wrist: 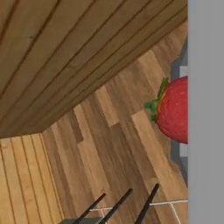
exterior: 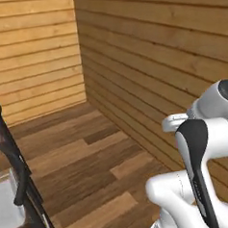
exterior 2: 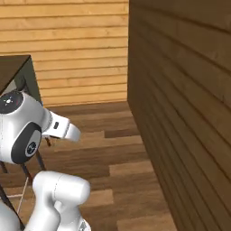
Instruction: Take the strawberry from the fridge and place it on top of the pancake, located on the dining counter.
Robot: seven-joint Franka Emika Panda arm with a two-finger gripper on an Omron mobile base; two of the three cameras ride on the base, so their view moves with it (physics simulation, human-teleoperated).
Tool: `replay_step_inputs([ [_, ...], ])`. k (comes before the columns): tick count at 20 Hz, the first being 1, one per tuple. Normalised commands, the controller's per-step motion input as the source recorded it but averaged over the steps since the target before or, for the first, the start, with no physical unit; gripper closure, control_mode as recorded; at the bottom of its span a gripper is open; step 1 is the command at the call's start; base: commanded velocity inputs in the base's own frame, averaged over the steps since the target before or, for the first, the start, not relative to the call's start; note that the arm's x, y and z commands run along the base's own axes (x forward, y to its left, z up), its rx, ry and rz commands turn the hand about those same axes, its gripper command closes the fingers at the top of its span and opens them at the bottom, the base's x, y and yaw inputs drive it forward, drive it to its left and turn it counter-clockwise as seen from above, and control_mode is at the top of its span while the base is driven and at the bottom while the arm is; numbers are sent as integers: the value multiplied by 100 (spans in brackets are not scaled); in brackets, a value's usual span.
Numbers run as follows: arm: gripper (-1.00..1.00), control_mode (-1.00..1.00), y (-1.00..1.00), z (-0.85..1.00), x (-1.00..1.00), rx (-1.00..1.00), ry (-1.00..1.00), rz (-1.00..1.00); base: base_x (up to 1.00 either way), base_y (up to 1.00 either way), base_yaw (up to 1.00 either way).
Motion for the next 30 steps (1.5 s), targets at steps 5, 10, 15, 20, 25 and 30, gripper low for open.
replay_step_inputs([
  [5,100,100,0,0,0,0,0,0,37,-5,100],
  [10,100,100,0,0,0,0,0,0,51,-13,97],
  [15,100,100,0,0,0,0,0,0,51,-21,95],
  [20,100,100,0,0,0,0,0,0,49,-35,94],
  [25,100,100,0,0,0,0,0,0,4,-87,76],
  [30,100,100,0,0,0,0,0,0,0,-99,66],
])
